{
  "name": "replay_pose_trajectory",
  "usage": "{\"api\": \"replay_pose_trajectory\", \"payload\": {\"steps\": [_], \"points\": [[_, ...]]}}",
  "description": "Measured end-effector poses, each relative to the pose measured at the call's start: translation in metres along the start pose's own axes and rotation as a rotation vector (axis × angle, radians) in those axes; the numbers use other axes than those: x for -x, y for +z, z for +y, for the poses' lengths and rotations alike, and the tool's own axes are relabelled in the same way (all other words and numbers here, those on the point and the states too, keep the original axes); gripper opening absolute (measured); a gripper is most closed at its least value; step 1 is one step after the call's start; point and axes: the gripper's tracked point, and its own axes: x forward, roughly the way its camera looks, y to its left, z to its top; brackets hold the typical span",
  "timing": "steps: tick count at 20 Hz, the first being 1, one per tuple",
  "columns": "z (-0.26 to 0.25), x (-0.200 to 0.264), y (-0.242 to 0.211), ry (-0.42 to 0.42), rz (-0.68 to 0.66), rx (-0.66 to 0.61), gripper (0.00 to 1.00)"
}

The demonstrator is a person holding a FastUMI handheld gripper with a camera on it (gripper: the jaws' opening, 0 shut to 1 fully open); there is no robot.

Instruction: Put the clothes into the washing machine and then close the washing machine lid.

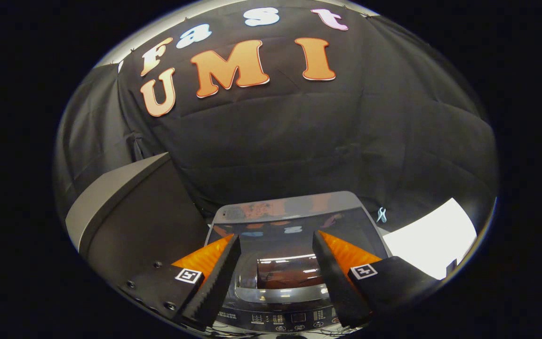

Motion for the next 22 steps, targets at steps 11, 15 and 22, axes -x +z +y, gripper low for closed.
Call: {"api": "replay_pose_trajectory", "payload": {"steps": [11, 15, 22], "points": [[0.066, 0.106, 0.1, 0.05, -0.267, 0.031, 0.99], [0.079, 0.173, 0.124, 0.005, -0.354, 0.072, 0.99], [0.078, 0.268, 0.15, -0.028, -0.472, 0.062, 0.98]]}}
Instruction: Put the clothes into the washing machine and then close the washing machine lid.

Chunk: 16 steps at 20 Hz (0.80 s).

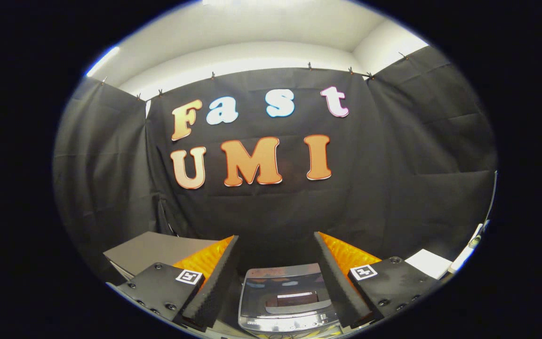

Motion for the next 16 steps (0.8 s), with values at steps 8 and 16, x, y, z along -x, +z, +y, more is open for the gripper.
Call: {"api": "replay_pose_trajectory", "payload": {"steps": [8, 16], "points": [[-0.041, 0.04, 0.048, 0.012, -0.057, 0.053, 0.98], [-0.088, 0.051, 0.054, -0.01, -0.091, 0.015, 0.98]]}}
